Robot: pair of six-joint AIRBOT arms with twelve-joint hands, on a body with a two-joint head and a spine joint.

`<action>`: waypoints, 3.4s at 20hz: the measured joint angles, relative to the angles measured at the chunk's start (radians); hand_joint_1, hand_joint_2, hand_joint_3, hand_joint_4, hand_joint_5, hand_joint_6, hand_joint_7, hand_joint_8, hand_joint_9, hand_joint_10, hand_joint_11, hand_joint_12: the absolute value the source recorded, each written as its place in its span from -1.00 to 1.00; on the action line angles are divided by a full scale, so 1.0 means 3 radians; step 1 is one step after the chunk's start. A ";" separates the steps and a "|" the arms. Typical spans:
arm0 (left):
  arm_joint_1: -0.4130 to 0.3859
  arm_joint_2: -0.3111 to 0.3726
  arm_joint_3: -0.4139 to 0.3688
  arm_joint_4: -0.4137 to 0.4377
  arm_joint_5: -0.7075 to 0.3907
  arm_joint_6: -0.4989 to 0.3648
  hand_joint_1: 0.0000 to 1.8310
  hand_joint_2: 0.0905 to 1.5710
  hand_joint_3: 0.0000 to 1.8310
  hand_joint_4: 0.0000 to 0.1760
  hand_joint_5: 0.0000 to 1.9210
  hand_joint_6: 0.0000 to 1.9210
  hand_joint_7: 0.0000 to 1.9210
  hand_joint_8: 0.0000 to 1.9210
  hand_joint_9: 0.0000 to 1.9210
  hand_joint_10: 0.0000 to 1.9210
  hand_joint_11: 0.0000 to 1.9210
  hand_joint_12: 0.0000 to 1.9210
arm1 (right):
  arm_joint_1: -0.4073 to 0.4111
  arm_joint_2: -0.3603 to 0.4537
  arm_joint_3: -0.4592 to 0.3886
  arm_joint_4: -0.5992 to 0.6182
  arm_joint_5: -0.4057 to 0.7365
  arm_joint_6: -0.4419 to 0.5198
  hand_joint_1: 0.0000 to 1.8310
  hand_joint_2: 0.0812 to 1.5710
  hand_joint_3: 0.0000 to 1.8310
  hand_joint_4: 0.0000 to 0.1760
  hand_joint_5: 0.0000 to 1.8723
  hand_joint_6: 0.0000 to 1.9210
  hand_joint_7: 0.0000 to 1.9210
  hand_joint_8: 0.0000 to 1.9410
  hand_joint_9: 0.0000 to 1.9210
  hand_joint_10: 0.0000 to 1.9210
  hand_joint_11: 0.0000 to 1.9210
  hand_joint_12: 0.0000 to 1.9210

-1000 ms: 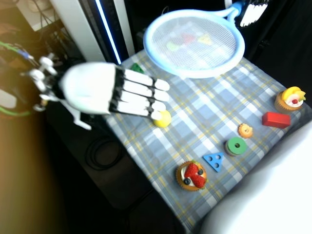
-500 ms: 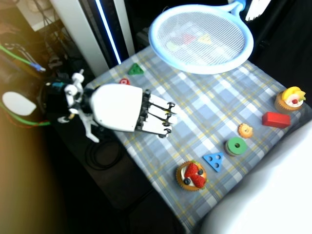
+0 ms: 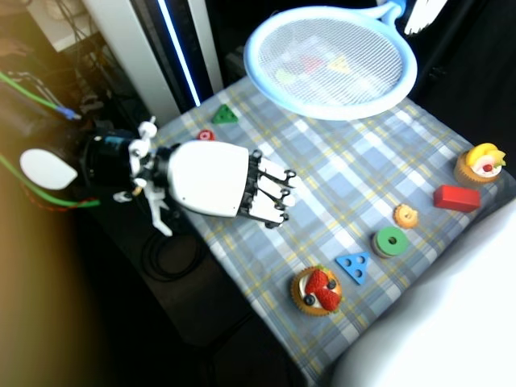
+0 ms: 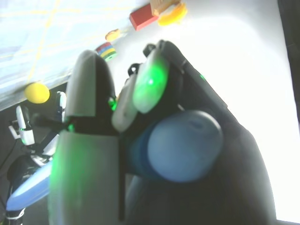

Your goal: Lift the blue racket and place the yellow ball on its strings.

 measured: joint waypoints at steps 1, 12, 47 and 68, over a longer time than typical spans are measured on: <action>0.0000 0.0000 0.0000 0.0000 0.0000 -0.0001 1.00 0.39 -1.00 1.00 0.25 1.00 0.51 1.00 0.71 1.00 0.66 1.00 | 0.0000 -0.0015 0.0004 -0.0004 -0.0014 0.0001 0.26 0.15 -1.00 -0.88 -0.17 -0.99 -0.02 -0.54 -0.15 0.19 -0.32 0.75; 0.0000 0.0000 0.0003 -0.0005 0.0051 0.0004 1.00 0.43 -1.00 1.00 0.27 1.00 0.52 1.00 0.73 1.00 0.63 0.99 | 0.0009 0.0130 -0.0072 0.0347 0.0206 0.0005 0.37 0.35 -1.00 -1.00 0.17 -0.34 0.05 0.16 -0.07 0.17 -0.27 0.63; -0.0537 -0.0515 0.0354 0.0095 0.0646 0.0589 0.97 0.51 -1.00 1.00 0.00 1.00 0.41 1.00 0.67 1.00 0.75 1.00 | 0.0412 0.0081 -0.0299 -0.0151 0.0857 -0.0061 0.04 0.61 -1.00 -1.00 -0.28 0.49 -0.06 -0.92 -0.14 -0.70 -0.59 0.29; -0.0537 -0.0500 0.0326 0.0084 0.0575 0.0563 0.92 0.53 -1.00 0.97 -0.02 1.00 0.40 1.00 0.65 1.00 0.69 1.00 | 0.0412 0.0305 -0.0435 0.0052 0.1054 -0.0104 -0.61 0.74 -1.00 -0.73 -0.59 -1.00 -0.61 -1.00 -0.70 -1.00 -0.84 -0.67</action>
